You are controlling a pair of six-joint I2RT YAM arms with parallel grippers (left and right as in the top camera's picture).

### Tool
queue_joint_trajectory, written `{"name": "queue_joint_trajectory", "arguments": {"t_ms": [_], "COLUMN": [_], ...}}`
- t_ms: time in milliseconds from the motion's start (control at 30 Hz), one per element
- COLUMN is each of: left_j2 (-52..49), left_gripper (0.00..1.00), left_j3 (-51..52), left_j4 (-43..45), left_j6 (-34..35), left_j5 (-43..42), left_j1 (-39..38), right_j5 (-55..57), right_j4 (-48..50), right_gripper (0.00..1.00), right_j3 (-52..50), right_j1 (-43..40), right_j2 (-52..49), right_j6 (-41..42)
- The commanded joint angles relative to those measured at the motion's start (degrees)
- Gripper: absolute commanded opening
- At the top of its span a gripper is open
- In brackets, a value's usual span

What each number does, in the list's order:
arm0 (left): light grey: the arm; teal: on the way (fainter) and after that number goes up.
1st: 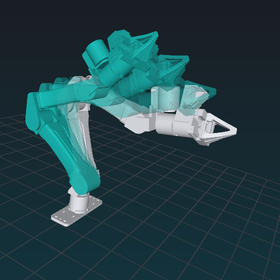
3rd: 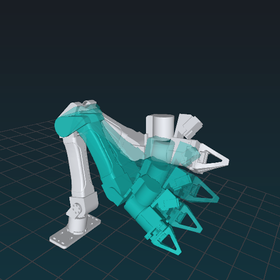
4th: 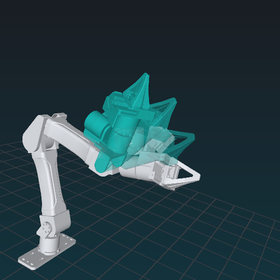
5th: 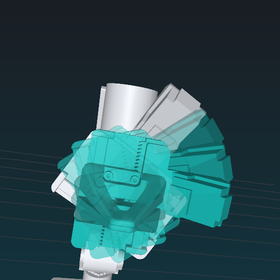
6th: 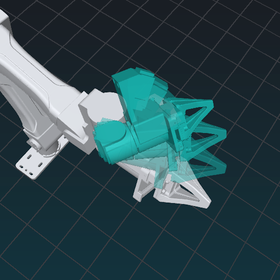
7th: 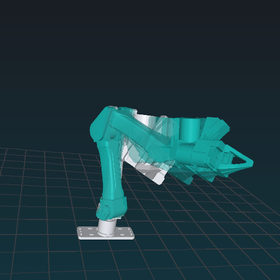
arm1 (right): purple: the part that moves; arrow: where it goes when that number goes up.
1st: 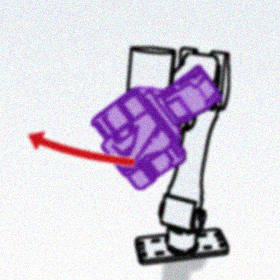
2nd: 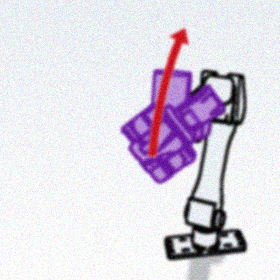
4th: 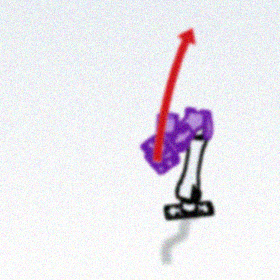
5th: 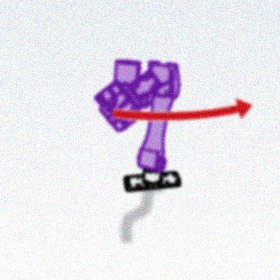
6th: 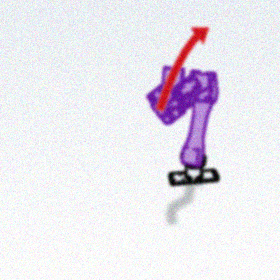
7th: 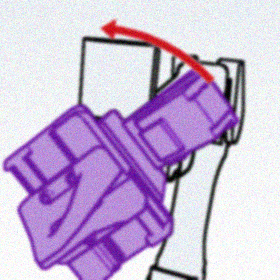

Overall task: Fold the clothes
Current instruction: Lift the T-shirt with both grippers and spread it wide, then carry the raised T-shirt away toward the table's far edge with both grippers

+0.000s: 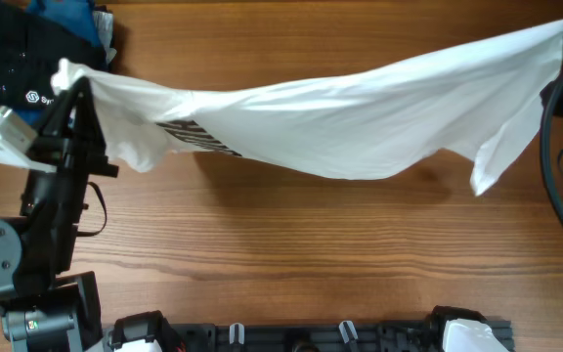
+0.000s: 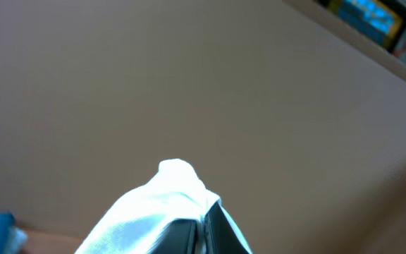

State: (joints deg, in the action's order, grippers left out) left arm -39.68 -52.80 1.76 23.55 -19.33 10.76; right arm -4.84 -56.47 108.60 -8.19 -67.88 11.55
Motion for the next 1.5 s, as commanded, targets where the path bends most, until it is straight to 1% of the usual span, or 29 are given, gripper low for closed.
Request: {"name": "queue_joint_trajectory", "arguments": {"t_ms": [0, 133, 233, 433, 500, 567, 600, 700, 867, 967, 1133, 1333, 1467], "left_j2": [0.42, 0.42, 0.42, 0.42, 0.42, 0.02, -0.79, -3.34, -9.64, -14.56, -21.7, -28.85, -32.83], "left_gripper": [0.04, 0.04, 0.04, 0.04, 0.04, 0.04, 0.04, 0.04, 0.04, 0.04, 0.04, 0.04, 0.04], "left_j3": [-0.94, -1.46, -2.45, -3.65, -3.93, -4.04, -4.07, -4.07, -4.61, -6.45, -9.97, -15.78, -18.51], "left_j4": [1.95, 1.99, 2.23, 2.56, 3.58, 3.58, 2.71, 1.64, 4.39, 4.48, 3.91, 3.76, 4.5], "left_j6": [-3.89, -3.96, -5.95, -7.23, -8.68, -9.77, -9.9, -9.9, -9.92, -9.9, -9.88, -9.88, -9.9], "left_j5": [5.6, 8.59, 8.96, 8.94, 9.14, 11.04, 12.72, 12.98, 13.03, 13.0, 12.92, 12.76, 12.81], "left_j1": [-0.09, -0.09, -0.09, -0.09, -0.09, -0.09, -0.09, -0.11, -0.09, -0.11, -0.17, -0.52, -1.6], "right_j5": [5.2, 5.57, 6.16, 5.95, 6.64, 6.78, 6.78, 6.32, 3.43, 0.13, -2.12, -2.01, 0.26], "right_j4": [1.18, 1.31, 0.72, -6.34, -6.29, -5.44, -5.29, -5.29, -5.18, -5.46, -6.05, -2.95, 3.1], "right_gripper": [0.04, 0.04, 0.04, 0.04, 0.04, 0.04, 0.04, 0.04, 0.04, 0.04, 0.04, 0.04, 0.04], "right_j3": [3.21, 4.28, 4.48, 4.81, 4.83, 4.83, 4.83, 4.83, 4.83, 4.83, 4.83, 6.43, 6.69], "right_j1": [0.35, 0.35, 0.35, 0.35, 0.35, 0.31, 0.31, 0.31, 0.31, 0.31, 0.31, 0.31, 0.35], "right_j2": [0.09, 0.13, 0.26, -0.2, -0.33, -0.87, -1.68, -4.57, -11.26, -15.26, -20.55, -24.0, -24.46], "right_j6": [-1.29, -2.58, -2.51, -1.03, -1.01, -0.83, -0.42, -0.35, 0.48, 0.76, 0.92, 0.44, -0.07]}}
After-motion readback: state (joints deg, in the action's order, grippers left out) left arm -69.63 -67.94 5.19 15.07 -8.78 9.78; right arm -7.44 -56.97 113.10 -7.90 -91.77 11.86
